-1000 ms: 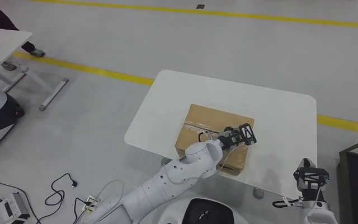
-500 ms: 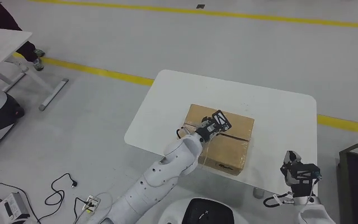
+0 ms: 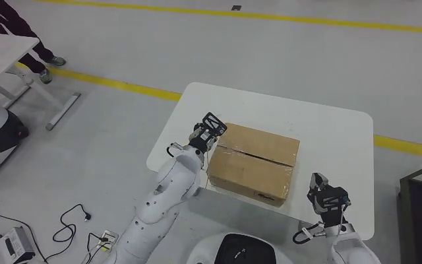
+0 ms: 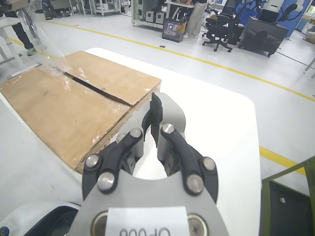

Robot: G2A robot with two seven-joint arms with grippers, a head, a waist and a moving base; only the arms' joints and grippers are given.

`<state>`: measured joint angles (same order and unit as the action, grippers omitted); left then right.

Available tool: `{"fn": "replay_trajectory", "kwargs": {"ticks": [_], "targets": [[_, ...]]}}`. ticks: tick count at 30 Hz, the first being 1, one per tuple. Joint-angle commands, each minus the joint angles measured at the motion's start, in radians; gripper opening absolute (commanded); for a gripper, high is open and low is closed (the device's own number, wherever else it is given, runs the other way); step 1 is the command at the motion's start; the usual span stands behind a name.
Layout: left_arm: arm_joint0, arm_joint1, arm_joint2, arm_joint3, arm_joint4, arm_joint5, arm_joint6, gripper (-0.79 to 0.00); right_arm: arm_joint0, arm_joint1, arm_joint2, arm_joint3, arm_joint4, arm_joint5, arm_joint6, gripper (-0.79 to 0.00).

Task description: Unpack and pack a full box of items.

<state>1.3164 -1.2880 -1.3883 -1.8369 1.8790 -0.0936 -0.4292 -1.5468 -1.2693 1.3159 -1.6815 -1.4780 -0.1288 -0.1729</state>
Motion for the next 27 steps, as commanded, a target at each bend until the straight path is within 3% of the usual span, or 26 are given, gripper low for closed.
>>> {"fn": "replay_trajectory", "kwargs": {"ticks": [1,12,27], "targets": [[0.014,0.004,-0.041,-0.006,0.002,0.003,0.0,-0.785,0.01,-0.001,-0.012,0.007,-0.008,-0.006,0.0,-0.785],[-0.01,0.017,-0.176,0.026,0.025,0.008,0.014,-0.785,0.054,-0.009,-0.076,0.068,-0.045,-0.015,0.008,-0.785],[-0.05,0.022,-0.243,0.122,0.025,0.054,0.03,-0.785,0.088,-0.015,-0.104,0.125,-0.049,-0.007,0.017,-0.785]]}}
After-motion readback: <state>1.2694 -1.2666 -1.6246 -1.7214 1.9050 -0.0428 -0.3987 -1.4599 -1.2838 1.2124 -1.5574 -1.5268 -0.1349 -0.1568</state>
